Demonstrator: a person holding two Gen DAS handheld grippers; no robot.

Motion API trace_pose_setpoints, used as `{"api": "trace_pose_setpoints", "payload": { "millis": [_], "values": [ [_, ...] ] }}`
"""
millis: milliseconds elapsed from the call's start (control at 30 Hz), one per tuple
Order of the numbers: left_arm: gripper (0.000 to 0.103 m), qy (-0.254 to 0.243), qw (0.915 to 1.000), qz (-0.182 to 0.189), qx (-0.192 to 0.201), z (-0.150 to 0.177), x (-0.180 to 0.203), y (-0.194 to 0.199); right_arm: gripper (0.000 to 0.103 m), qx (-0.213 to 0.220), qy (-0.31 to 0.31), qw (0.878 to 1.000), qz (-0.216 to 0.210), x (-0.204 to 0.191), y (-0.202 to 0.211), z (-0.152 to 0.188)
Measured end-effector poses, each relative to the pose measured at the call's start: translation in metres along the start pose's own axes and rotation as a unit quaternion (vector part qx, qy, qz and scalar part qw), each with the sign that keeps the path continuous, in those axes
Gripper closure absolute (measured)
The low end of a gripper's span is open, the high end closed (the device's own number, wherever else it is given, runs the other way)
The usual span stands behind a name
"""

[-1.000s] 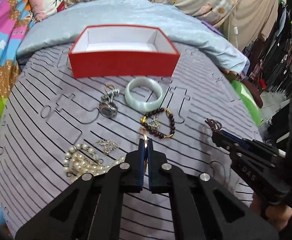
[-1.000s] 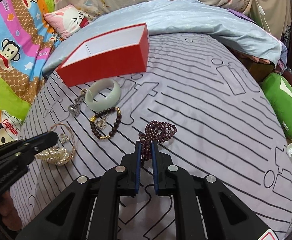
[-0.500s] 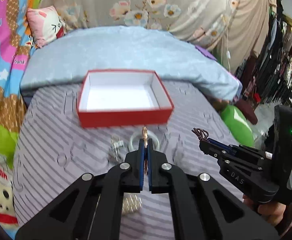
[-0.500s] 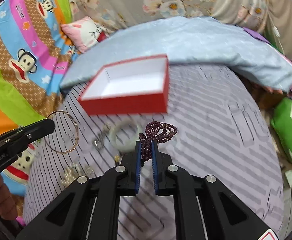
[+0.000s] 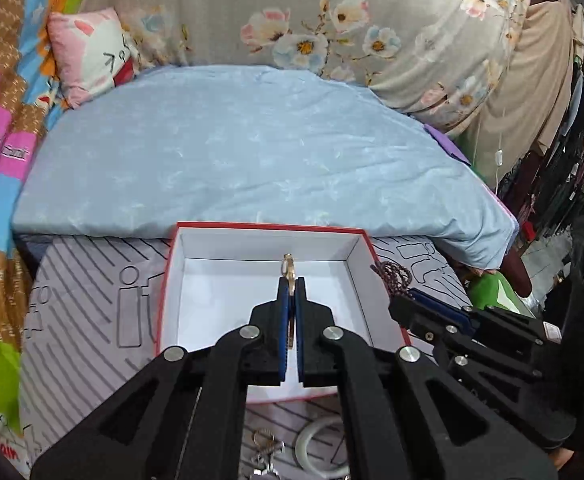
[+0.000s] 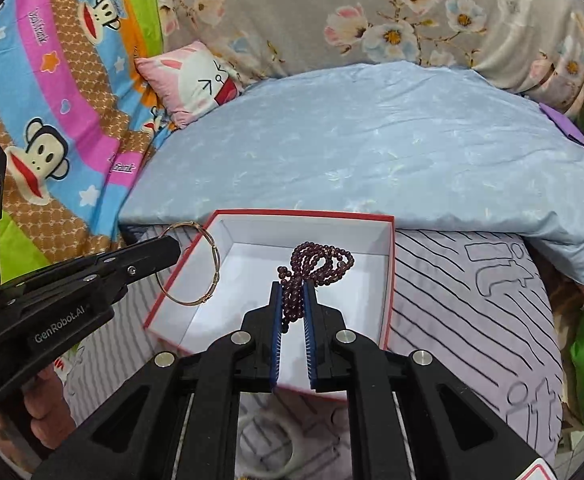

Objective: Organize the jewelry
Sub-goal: 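Carry both items into the red box and open both tools, then withdraw both tools from the box toward the pearl bracelets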

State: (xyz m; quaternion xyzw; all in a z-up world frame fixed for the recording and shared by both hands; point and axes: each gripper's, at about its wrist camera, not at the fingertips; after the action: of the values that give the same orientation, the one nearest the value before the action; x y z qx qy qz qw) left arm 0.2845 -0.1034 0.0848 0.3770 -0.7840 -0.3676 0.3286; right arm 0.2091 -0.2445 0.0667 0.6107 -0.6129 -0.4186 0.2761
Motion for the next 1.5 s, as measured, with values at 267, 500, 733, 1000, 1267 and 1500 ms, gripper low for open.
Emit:
{"api": "trace_pose_setpoints", "payload": {
  "millis": [267, 500, 733, 1000, 1267, 1500],
  "values": [
    [0.101, 0.004, 0.9994, -0.032, -0.015, -0.018, -0.017, -0.051, 0.094, -0.023, 0.008, 0.999, 0.036, 0.009, -0.054, -0.017],
    [0.072, -0.011, 0.9968, -0.079, 0.005, -0.021, -0.014, -0.058, 0.078, 0.004, 0.006, 0.999, 0.052, 0.013, -0.041, -0.016],
    [0.024, 0.009, 0.9919, -0.111, 0.061, 0.005, -0.010, 0.000, 0.059, 0.034, 0.009, 0.998, 0.060, 0.011, 0.011, 0.022],
    [0.016, 0.045, 0.9912, -0.119, 0.038, 0.086, -0.024, 0.047, 0.052, 0.031, 0.002, 0.997, 0.067, 0.008, 0.055, 0.107],
    [0.016, 0.042, 0.9940, -0.100, -0.013, 0.190, -0.032, 0.057, 0.052, -0.024, -0.019, 0.998, 0.058, 0.005, 0.056, 0.190],
    [0.016, -0.051, 0.9941, -0.080, -0.053, 0.269, -0.006, 0.050, 0.052, -0.065, -0.023, 0.996, 0.051, -0.001, 0.050, 0.232]
  ]
}}
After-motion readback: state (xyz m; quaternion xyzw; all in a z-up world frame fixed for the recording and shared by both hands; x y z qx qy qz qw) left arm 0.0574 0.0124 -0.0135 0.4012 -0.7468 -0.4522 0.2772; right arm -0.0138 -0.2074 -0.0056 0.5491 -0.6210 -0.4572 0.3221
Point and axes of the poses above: each gripper's, at about its wrist camera, not at the fingertips, and y roughly against the way its jaws point, x to its right, z to its underside, and after that the axes turned 13 degrees about -x, right-handed
